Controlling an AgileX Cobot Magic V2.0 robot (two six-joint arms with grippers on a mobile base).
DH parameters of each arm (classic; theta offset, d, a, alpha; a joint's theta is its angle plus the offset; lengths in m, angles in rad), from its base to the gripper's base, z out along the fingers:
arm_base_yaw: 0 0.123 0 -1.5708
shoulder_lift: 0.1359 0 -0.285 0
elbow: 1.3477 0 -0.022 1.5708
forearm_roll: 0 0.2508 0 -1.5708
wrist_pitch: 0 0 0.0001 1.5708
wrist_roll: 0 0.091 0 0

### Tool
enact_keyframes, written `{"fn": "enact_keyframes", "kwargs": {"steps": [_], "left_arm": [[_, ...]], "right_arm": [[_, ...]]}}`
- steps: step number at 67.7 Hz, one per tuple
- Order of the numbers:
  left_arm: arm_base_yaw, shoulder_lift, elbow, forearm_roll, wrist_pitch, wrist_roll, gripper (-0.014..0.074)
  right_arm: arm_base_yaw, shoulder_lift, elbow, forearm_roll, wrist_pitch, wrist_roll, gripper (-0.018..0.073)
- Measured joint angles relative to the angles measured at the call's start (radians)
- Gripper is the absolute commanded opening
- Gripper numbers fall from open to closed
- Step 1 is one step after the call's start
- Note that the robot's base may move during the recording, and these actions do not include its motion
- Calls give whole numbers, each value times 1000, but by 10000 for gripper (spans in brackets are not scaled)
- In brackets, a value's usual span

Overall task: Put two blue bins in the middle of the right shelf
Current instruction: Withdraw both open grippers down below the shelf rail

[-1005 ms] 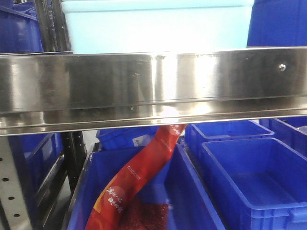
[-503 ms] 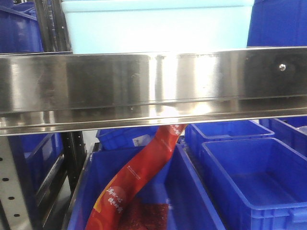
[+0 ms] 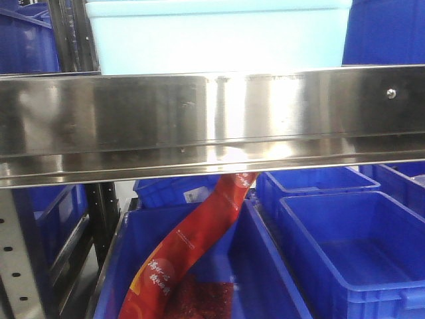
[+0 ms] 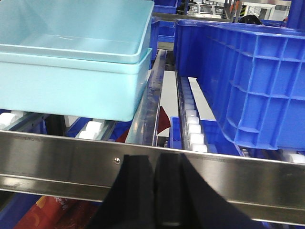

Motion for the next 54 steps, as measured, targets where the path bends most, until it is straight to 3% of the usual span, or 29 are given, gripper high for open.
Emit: {"fn": "enact_keyframes", "kwargs": {"steps": [17,54], "left_arm": [[88,-85,248,-20,-197,11,-111],[102,-85,259,-29,-240,12,-111]], "right_arm": [[0,-1,0,0,0,0,-161],[0,-1,0,0,0,0,-161]]}}
